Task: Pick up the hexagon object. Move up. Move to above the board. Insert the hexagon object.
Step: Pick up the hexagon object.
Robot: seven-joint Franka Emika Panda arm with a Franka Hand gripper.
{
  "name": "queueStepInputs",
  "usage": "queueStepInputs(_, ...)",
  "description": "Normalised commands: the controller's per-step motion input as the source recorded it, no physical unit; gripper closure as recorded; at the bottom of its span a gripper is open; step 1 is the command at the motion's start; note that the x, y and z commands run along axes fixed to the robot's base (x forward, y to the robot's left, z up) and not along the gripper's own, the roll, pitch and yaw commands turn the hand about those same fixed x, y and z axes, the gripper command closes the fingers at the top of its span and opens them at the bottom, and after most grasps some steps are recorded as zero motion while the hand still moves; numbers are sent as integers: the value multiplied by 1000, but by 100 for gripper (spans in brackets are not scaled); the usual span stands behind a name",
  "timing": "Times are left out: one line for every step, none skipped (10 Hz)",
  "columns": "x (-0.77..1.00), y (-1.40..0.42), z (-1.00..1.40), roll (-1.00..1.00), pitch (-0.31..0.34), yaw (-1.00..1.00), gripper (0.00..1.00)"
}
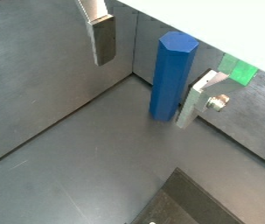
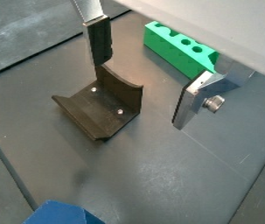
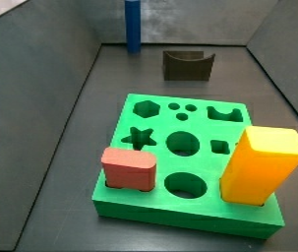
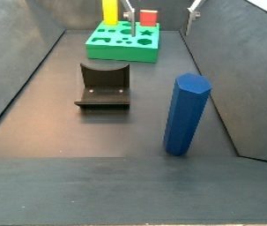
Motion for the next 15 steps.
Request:
queueStepInputs(0,0,0,4,0,0,0)
queueStepInputs(-20,289,-46,54,4,111,0)
queueStepInputs(-14,703,0,-39,0,186,0)
queueStepInputs(-269,734,6,-54,-59,57,0)
queueStepInputs(0,806,0,-97,-90,100,0)
queueStepInputs(134,826,-14,-141,-86,149,0)
queueStepInputs(203,677,-126,-61,-47,103,0)
queueStepInputs(189,637,-223,-30,-74,69,0)
queueStepInputs(269,677,-263,-30,-44,77,0)
queueStepInputs(91,660,-277,0,-36,111,0)
queueStepInputs(-200,603,-269,36,-4,189,0)
queueStepInputs(-303,569,-286,81,27,306,0)
queueStepInputs(-306,451,-234,143,97,343,0)
queueStepInputs(-377,314,-226,156,81,346,0)
queueStepInputs(-23,209,-266,44,20,209,0)
